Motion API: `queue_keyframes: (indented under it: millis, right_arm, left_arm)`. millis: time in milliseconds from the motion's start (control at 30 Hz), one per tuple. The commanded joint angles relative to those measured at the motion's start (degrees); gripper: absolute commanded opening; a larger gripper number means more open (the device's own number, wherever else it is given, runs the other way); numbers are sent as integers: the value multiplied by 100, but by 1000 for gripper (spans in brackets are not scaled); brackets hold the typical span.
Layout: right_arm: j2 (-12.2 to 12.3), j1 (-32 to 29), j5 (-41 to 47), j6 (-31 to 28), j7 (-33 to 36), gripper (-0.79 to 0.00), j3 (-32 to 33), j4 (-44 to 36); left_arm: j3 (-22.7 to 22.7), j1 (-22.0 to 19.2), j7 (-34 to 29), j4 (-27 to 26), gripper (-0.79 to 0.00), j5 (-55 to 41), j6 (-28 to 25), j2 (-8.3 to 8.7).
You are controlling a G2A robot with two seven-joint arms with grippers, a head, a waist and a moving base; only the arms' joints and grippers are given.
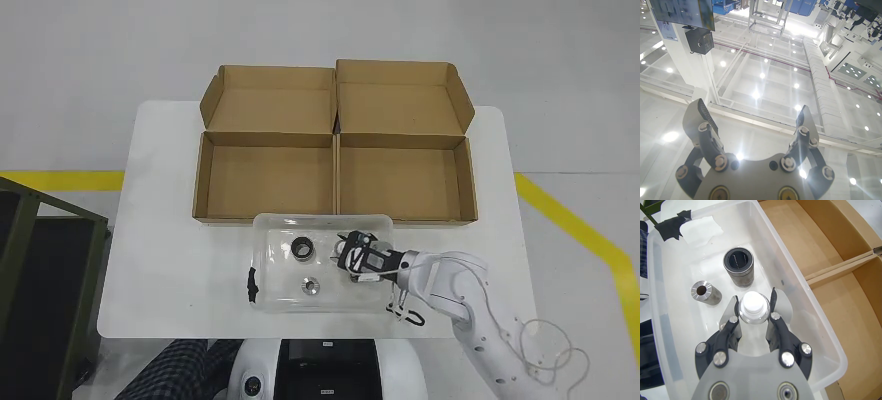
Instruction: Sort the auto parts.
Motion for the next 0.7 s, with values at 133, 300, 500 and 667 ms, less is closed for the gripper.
queue_keyframes:
  millis: [133, 300, 500, 667]
  right_arm:
    - [42, -93, -33, -95, -58, -785, 55, -204]
    - [90, -229, -32, -205, -169, -785, 166, -466]
    - [135, -350, 84, -304, -613, -785, 328, -708]
    - [167, -402, 337, -486, -1189, -785, 500, -874]
  left_arm:
    - [0, 0, 0, 0, 0, 0, 0, 0]
    - [0, 0, 0, 0, 0, 0, 0, 0]
    - [0, 0, 0, 0, 0, 0, 0, 0]
    - [0, 0, 0, 0, 0, 0, 0, 0]
